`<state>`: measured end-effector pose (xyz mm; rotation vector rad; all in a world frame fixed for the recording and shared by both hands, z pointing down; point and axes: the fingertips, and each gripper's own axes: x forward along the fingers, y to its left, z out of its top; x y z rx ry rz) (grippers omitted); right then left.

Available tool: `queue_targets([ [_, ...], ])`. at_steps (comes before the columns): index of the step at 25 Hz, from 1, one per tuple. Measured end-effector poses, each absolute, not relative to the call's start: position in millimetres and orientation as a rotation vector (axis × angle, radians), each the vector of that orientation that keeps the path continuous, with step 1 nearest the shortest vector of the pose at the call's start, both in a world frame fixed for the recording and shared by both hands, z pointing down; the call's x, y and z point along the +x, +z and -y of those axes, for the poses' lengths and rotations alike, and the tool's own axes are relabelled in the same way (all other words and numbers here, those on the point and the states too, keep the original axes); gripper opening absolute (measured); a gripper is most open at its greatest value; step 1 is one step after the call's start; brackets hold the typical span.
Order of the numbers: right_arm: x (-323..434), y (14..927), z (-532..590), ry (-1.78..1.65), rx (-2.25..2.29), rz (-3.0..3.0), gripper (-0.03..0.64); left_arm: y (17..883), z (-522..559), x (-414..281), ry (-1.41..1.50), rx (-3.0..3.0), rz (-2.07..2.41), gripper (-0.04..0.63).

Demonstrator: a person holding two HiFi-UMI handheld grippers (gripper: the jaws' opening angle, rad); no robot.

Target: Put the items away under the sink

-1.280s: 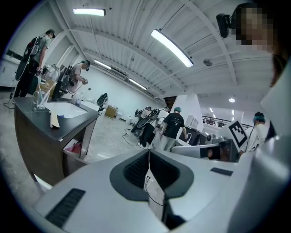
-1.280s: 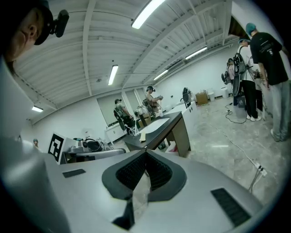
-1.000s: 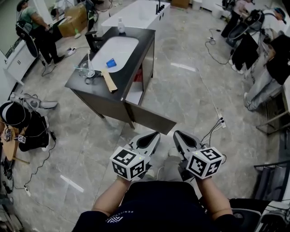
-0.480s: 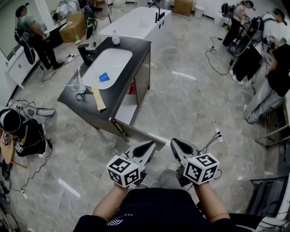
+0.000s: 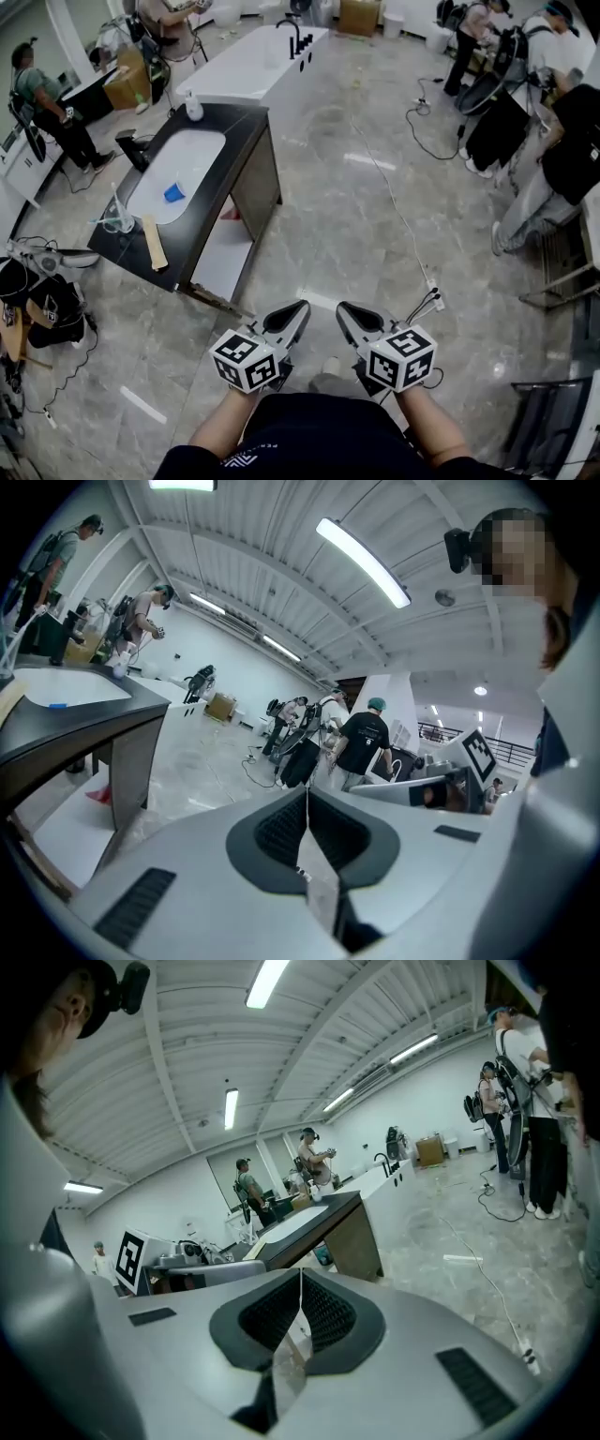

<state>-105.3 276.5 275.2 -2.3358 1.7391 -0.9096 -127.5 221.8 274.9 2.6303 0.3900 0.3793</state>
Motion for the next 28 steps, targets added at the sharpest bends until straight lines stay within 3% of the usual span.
queue_targets([
  [13, -14.9, 271.6, -298.2, -0.856, -2.348, -1.691, 0.035, 277.9, -255.3, -37.5, 0.389, 2.64, -0.359, 0.014],
  [28, 62.7, 285.8, -229.1, -0.907, -2.279, -1.865, 0.035, 286.0, -196.5, 47.1, 0.33, 2.622, -0.223, 0.014],
])
